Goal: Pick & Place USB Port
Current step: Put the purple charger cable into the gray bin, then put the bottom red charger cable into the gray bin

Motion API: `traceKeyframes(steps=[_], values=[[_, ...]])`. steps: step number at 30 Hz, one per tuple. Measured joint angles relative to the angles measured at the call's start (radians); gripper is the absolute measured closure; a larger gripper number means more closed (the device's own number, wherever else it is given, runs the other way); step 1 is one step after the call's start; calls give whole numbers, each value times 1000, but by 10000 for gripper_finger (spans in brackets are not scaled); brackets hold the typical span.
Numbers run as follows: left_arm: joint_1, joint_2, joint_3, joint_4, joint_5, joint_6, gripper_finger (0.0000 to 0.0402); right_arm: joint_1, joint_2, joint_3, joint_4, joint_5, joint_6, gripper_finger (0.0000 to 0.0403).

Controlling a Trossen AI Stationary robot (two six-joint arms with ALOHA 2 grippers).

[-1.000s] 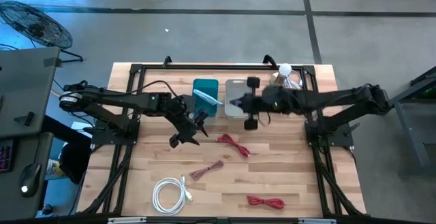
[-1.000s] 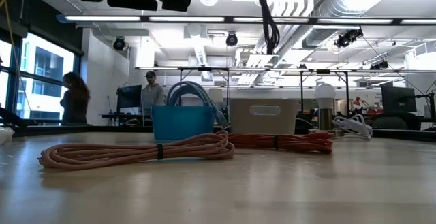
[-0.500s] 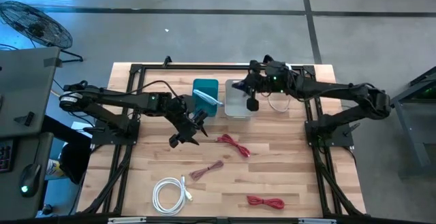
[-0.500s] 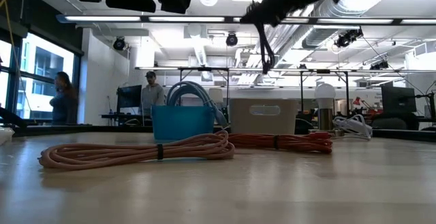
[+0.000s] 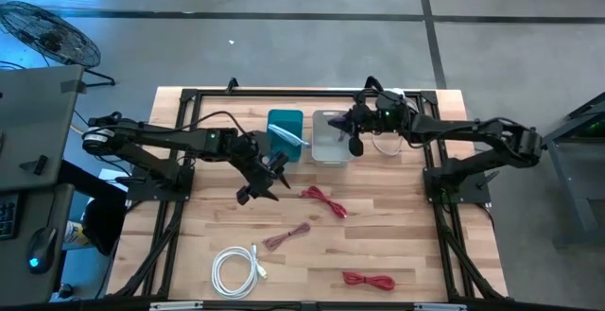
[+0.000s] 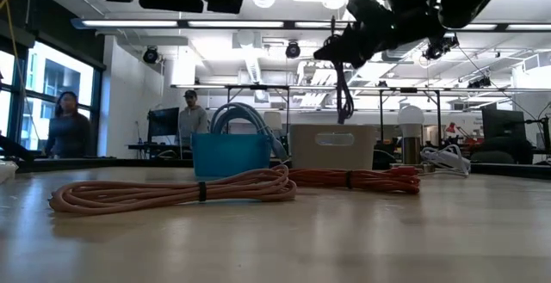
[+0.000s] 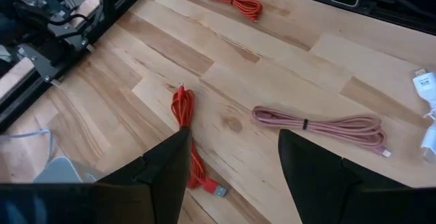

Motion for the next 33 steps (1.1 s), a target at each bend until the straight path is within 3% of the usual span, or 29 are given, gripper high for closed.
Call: traceKeyframes(steps=[12, 20, 27, 33], values=[[0, 0, 0, 39, -33, -2, 186, -4, 139, -6, 79, -48, 20, 403], [0, 0, 0, 39, -40, -23, 186, -7, 145, -6, 76, 23, 21, 398], [0, 1, 0, 25, -73, -30, 186, -7, 145, -6, 67, 111, 83, 359], [0, 1, 0, 24, -138, -29, 186, 1, 145, -6, 57, 137, 117, 300]])
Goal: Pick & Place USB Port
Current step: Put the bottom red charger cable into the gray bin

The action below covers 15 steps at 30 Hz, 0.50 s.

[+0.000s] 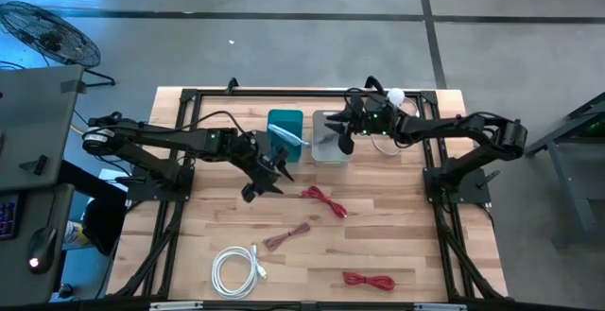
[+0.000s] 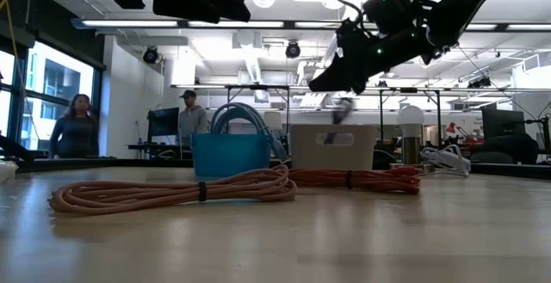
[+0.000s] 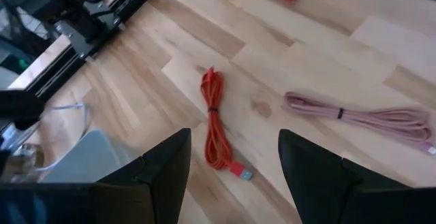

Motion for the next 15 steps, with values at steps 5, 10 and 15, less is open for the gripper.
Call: traceKeyframes(steps=[5, 10, 15], values=[[0, 0, 0, 0, -65, -49, 186, 25, 0, 0, 12, 30, -9, 251], [0, 0, 0, 15, -77, -123, 186, 54, 0, 0, 45, 5, -48, 225], [0, 0, 0, -1, -116, -100, 186, 98, -12, 0, 119, -175, -63, 227]])
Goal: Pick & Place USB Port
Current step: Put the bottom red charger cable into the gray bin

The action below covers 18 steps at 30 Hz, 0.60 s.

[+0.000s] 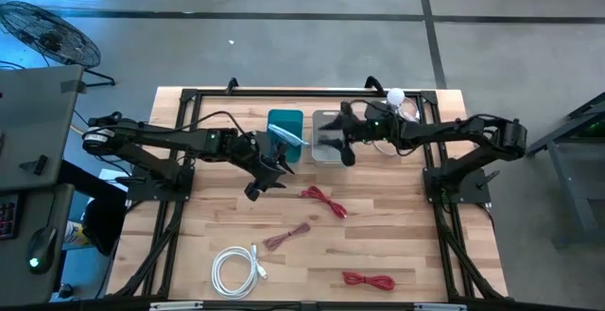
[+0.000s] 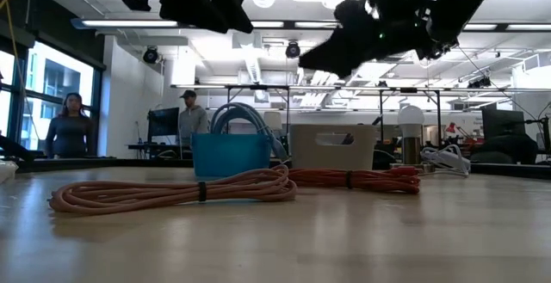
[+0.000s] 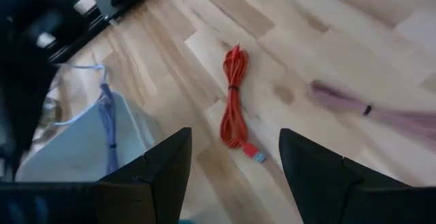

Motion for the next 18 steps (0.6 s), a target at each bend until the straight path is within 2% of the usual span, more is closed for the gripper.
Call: traceKeyframes(steps=[5, 10, 13, 18], values=[[0, 0, 0, -12, -18, 78, 186, 71, -97, 0, 25, -171, -5, 228], [0, 0, 0, -45, -16, 80, 186, 158, -273, 0, -56, -219, -7, 230], [0, -22, 0, -68, -7, 80, 186, 214, -383, 1, -166, -194, -26, 230], [-26, -85, 0, -89, 30, 75, 186, 320, -512, 1, -403, 10, -79, 230]])
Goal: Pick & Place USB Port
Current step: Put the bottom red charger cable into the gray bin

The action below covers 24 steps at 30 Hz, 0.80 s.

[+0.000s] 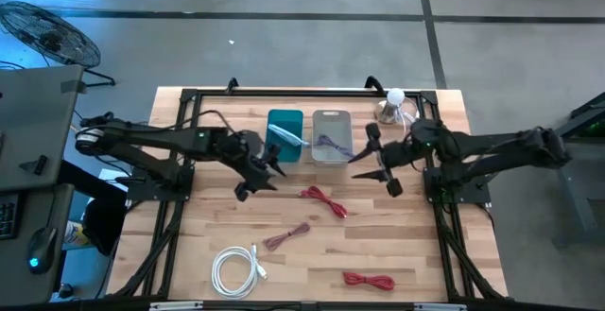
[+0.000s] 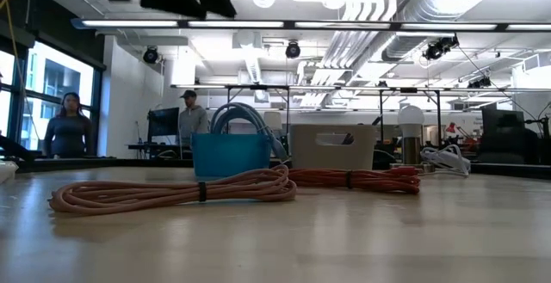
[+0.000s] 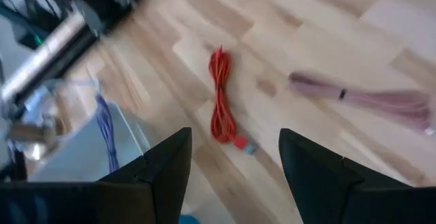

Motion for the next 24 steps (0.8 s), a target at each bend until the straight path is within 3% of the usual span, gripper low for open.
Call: traceKeyframes(steps=[5, 10, 17, 24], values=[[-71, -111, 0, -39, -13, -11, 186, 92, -22, -1, -68, 99, -11, 229], [-174, -207, 0, -101, -133, -75, 186, 156, -22, -1, -73, 128, -27, 231], [-338, -228, -24, -120, -270, -156, 186, 225, -12, -1, -88, 131, -2, 231], [-476, -231, -154, -6, -445, -215, 186, 316, -7, -1, -133, 275, 19, 233]])
